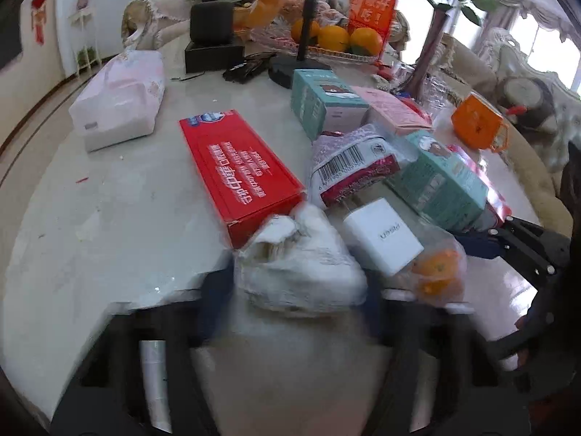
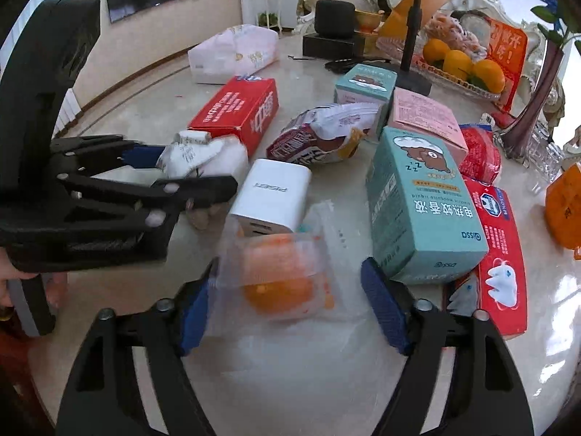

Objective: Collect trash
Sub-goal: 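Grasp the white paper bag with left gripper while right gripper grasps the orange-filled plastic bag, then lower the white paper bag with left gripper while right gripper lowers the plastic bag into wastebasket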

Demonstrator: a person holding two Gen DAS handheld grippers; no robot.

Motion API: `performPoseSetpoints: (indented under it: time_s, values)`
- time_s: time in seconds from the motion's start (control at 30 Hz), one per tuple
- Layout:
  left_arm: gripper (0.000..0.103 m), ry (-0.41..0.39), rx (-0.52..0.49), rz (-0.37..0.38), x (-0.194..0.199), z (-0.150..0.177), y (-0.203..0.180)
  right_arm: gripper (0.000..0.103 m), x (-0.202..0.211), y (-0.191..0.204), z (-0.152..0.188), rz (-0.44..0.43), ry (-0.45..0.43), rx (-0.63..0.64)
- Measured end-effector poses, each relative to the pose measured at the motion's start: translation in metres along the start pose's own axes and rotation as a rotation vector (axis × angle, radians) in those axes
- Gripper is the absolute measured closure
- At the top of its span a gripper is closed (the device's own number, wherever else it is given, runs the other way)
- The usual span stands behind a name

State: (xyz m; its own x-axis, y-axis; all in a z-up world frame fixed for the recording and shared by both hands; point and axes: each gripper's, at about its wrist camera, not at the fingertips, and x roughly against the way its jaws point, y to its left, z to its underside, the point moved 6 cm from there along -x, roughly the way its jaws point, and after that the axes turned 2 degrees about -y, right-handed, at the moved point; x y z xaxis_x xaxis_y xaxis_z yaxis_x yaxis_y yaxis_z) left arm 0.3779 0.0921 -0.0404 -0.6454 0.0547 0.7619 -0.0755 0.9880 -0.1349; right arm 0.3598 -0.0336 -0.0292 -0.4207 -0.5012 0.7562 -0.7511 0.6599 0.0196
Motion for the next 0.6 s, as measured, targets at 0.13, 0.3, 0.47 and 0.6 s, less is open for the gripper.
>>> performPoseSetpoints:
  time_s: [0.13,0.3,0.47,0.6]
  values:
    - [0.062,-0.004,-0.007,0.017,0.007,0.006,-0.001,0.059,0.006,0.004,0.001,0.013,-0.018,-0.005]
    - [0.062,-0.031,-0.009,0.042,0.024,0.013,-0.002,0.064,0.023,0.012,0.008,-0.002,-0.049,-0.048]
    - [0.062,-0.044,0.008,0.059,0.047,0.026,0.005,0.065,0.042,0.015,0.018,0.019,-0.076,-0.096]
    - [0.062,-0.092,-0.013,0.090,0.087,0.050,0.008,0.065,0.080,0.018,0.042,-0.001,-0.149,-0.191]
